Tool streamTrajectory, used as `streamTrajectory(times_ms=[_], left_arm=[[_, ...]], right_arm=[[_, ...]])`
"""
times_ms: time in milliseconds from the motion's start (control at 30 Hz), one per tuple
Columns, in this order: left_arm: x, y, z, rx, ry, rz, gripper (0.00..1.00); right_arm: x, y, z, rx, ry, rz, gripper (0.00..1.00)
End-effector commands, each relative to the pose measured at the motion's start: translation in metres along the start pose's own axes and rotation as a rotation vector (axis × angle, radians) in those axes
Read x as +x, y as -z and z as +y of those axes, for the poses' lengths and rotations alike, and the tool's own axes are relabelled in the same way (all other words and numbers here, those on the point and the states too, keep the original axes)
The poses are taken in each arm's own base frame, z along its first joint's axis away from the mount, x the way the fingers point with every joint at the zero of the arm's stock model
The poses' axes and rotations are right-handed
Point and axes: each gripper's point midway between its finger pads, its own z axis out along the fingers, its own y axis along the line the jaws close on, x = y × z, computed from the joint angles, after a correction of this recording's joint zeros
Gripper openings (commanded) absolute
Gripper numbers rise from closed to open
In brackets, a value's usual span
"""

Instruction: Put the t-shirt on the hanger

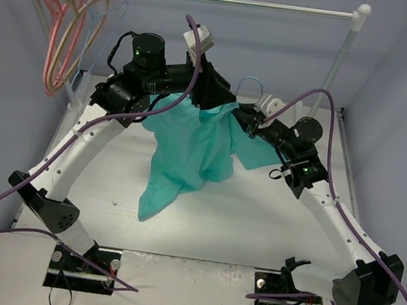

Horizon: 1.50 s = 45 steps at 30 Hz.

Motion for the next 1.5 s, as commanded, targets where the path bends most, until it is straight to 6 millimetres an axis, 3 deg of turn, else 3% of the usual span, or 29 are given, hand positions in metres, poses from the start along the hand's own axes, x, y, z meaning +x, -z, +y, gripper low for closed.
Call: streamTrajectory(times_ms=[0, 300, 800, 933, 1100, 1300, 1467], left_arm=[[-0.033, -0.002, -0.021, 0.068, -0.071, -0.097, 0.42], [-0.013, -0.011, -0.001, -0.007, -0.079, -0.043, 0.42], [0.000, -0.019, 0.021, -0.077, -0.088, -0.011, 0.39], [-0.001, -0.024, 0.019, -0.049, -0.084, -0.022, 0.19], [-0.003, -0.024, 0.015, -0.027, -0.105, -0.041, 0.07], [-0.010, -0.020, 0.011, -0.021, -0.151, -0.084, 0.00], [-0.012, -0.015, 0.011, -0.037, -0.179, -0.092, 0.00]], right_arm=[[-0.051, -0.003, -0.014, 0.022, 0.093, -0.137, 0.00], [-0.053, -0.005, -0.014, 0.013, 0.097, -0.142, 0.00], [-0.052, -0.009, -0.015, -0.002, 0.109, -0.137, 0.00], [-0.048, -0.011, -0.014, -0.007, 0.105, -0.131, 0.00], [-0.043, -0.010, -0.016, -0.007, 0.106, -0.118, 0.00], [-0.034, -0.008, -0.018, -0.008, 0.100, -0.101, 0.00], [-0.028, -0.002, -0.023, 0.005, 0.098, -0.081, 0.00]])
